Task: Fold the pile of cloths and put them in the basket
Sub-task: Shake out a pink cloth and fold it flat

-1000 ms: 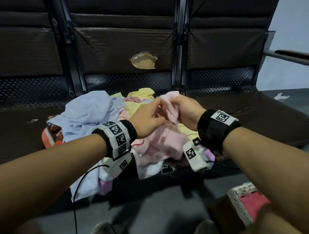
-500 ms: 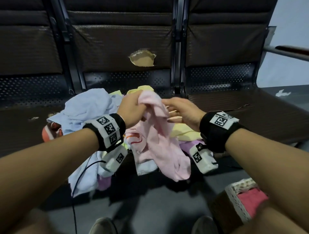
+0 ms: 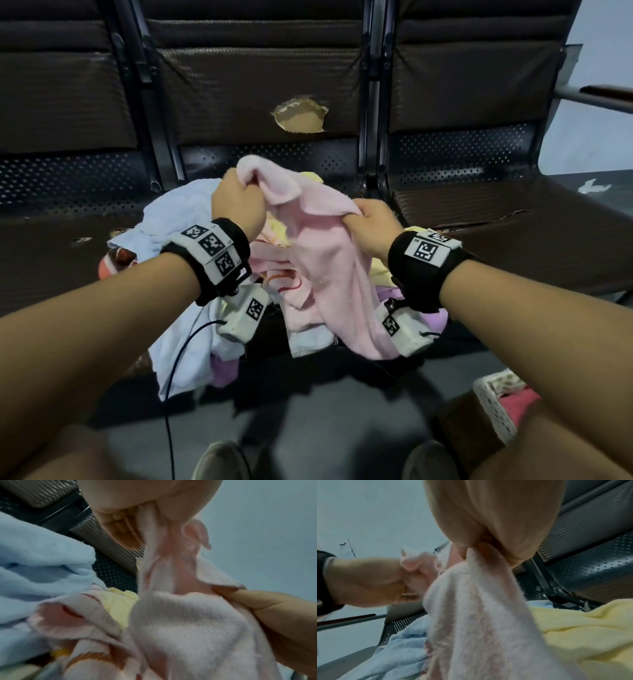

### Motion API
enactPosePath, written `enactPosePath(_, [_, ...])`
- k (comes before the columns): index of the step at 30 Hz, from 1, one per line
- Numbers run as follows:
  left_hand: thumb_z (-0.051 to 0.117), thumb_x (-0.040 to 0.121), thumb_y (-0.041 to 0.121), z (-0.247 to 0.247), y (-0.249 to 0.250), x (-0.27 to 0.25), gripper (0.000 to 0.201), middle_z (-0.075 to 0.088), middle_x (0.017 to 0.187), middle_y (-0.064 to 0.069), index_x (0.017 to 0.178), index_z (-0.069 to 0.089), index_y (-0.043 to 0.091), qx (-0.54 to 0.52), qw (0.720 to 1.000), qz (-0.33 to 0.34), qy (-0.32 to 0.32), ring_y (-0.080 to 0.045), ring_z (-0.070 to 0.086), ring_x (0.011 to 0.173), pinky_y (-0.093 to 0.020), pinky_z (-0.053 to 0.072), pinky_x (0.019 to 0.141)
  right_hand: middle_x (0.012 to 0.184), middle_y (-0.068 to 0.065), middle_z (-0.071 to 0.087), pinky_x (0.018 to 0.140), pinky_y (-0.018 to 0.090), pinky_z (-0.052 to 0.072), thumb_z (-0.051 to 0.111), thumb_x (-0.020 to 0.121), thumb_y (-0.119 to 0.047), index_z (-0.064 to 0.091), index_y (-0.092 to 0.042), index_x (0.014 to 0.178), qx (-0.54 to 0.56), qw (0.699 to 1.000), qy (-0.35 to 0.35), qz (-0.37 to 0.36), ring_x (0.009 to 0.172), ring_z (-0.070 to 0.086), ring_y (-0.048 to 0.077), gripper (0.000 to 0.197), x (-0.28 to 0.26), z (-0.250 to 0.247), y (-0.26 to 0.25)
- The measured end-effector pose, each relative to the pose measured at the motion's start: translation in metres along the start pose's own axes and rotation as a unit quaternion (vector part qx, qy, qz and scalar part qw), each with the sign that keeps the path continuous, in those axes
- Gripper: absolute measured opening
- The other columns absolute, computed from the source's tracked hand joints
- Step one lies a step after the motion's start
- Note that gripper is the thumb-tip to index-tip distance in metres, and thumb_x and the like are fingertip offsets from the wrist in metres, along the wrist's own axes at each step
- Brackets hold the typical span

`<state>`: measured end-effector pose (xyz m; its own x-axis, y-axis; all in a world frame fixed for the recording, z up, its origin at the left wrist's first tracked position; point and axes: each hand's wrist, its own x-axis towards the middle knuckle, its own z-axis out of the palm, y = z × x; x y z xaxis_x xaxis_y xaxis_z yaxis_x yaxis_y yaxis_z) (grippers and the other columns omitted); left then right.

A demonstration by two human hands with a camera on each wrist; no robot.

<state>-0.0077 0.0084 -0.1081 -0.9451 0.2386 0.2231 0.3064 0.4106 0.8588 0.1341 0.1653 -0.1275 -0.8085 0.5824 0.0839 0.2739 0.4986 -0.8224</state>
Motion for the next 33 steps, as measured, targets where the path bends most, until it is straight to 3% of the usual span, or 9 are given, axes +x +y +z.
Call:
enactPosePath(2, [0.053,0.078,0.006,-0.004,-0.01,0.001,0.06,0.055,0.129,-0.012,0.136,0.041,0.018,0.027,0.999,-0.003,-0.028,-0.031,0.056,0.117,-0.038,0.047,0.096,0.072,0.006,0.06,0.064,0.032,0.038,0.057,0.091,-0.018,0.064,-0.002,0.075,0.004,0.999,0.011,-0.032,0.072,0.051,0.017,0.024,-0.001,-0.001,-0.007])
enactPosePath(4, [0.06,0.07,0.004,-0.001,-0.012,-0.009,0.082,0.048,0.138,-0.006,0.145,0.035,0.026,0.031,0.988,0.099,-0.118,-0.022,0.051,0.124,-0.041,0.048,0.101,0.066,0.002,0.055,0.063,0.031,0.037,0.061,0.088,-0.018,0.062,-0.006,0.068,0.001,0.999,0.006,-0.053,0.066,0.048,0.015,0.023,-0.002,0.001,-0.016])
enactPosePath(8, [0.069,0.066,0.029,0.015,-0.001,-0.035,0.066,0.062,0.111,0.008,0.129,0.05,0.025,0.002,0.932,0.194,-0.306,-0.011,0.061,0.104,-0.034,0.051,0.089,0.076,0.001,0.069,0.069,0.034,0.048,0.069,0.082,-0.019,0.071,-0.016,0.082,-0.01,0.997,0.004,-0.071,0.073,0.061,0.02,0.004,-0.004,0.004,-0.028])
enactPosePath(13, [0.057,0.087,0.02,0.018,0.003,-0.029,0.004,0.063,0.081,0.001,0.089,0.053,0.019,0.03,0.96,0.221,-0.167,-0.024,0.06,0.081,-0.036,0.045,0.071,0.079,-0.004,0.063,0.067,0.032,0.045,0.065,0.085,-0.027,0.059,-0.021,0.085,-0.061,0.996,0.004,-0.064,0.073,0.057,0.016,0.008,-0.002,-0.008,-0.021])
enactPosePath(17, [0.052,0.091,0.026,0.01,0.003,-0.011,0.013,0.064,0.08,0.005,0.085,0.06,0.018,0.028,0.987,0.116,-0.108,-0.023,0.06,0.086,-0.032,0.043,0.072,0.062,-0.001,0.053,0.055,0.028,0.035,0.057,0.091,-0.017,0.051,-0.013,0.066,-0.165,0.979,-0.116,0.001,0.064,0.051,0.021,0.026,-0.006,-0.021,0.008])
enactPosePath(22, [0.066,0.085,0.026,0.015,0.002,-0.028,0.03,0.065,0.108,0.001,0.113,0.057,0.022,0.097,0.95,0.166,-0.244,-0.021,0.061,0.097,-0.035,0.049,0.083,0.069,-0.01,0.054,0.059,0.024,0.036,0.056,0.098,-0.021,0.054,-0.025,0.073,-0.087,0.988,-0.041,-0.123,0.064,0.049,0.005,0.026,-0.007,-0.015,-0.003])
enactPosePath(25, [0.062,0.08,0.044,0.018,0.013,-0.041,0.025,0.068,0.097,0.002,0.097,0.061,0.026,0.093,0.925,0.212,-0.301,-0.018,0.064,0.088,-0.037,0.052,0.08,0.078,-0.009,0.065,0.067,0.024,0.046,0.061,0.096,-0.025,0.063,-0.031,0.082,-0.046,0.985,-0.039,-0.163,0.073,0.059,0.006,0.016,-0.011,-0.009,-0.019])
enactPosePath(29, [0.045,0.087,0.019,0.02,0.02,-0.033,0.024,0.069,0.098,-0.01,0.093,0.067,0.012,0.107,0.948,0.193,-0.227,-0.031,0.063,0.096,-0.042,0.05,0.084,0.091,-0.001,0.069,0.077,0.036,0.051,0.064,0.092,-0.029,0.062,-0.022,0.101,-0.064,0.982,-0.05,-0.171,0.085,0.064,0.019,0.012,-0.017,-0.011,-0.023])
enactPosePath(33, [0.038,0.089,0.004,0.017,0.017,-0.017,0.037,0.068,0.111,-0.006,0.107,0.068,0.015,-0.013,0.989,0.071,-0.125,-0.021,0.062,0.097,-0.031,0.051,0.079,0.075,-0.003,0.065,0.066,0.033,0.045,0.064,0.093,-0.023,0.056,-0.023,0.104,-0.118,0.984,-0.058,-0.12,0.066,0.059,0.015,0.013,-0.021,-0.017,-0.012])
